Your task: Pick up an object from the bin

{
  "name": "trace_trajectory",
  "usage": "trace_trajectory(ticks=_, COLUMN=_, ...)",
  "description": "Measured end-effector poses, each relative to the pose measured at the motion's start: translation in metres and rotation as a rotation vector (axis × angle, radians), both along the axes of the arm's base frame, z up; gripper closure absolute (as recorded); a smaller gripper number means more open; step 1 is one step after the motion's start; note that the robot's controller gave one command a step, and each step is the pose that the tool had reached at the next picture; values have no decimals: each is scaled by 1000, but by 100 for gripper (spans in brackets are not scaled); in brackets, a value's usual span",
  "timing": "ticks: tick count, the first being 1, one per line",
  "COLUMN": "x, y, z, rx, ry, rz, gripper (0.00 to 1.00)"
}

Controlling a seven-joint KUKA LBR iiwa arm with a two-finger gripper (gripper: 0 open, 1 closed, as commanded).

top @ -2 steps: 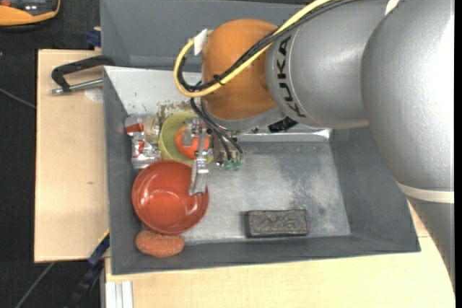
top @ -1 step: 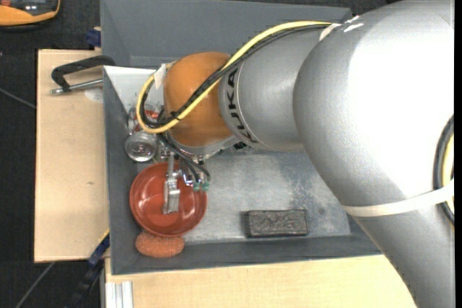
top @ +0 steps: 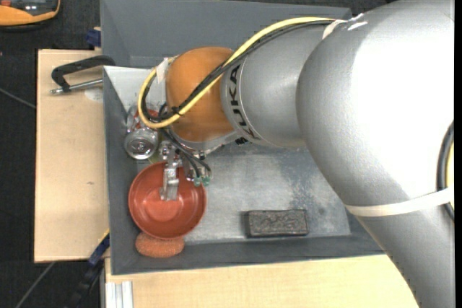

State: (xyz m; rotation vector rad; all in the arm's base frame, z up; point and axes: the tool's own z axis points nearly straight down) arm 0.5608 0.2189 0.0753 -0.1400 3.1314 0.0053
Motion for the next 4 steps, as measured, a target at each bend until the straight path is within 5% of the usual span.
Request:
trace_trajectory(ticks=1, x=0, y=1, z=6, rx=0, ry=-41, rz=571, gripper=100)
trace_trajectory(ticks=2, x=-1, y=-18, z=84, rx=-13, ry=-54, rz=1019, gripper=100)
trace_trajectory(ticks=3, x=14, y=-16, z=171, rx=-15, ry=-70, rz=1067, gripper=100)
trace_trajectory(ticks=4, x=-6, y=-11, z=141, rx=-10, ry=-68, rz=1018, gripper=100)
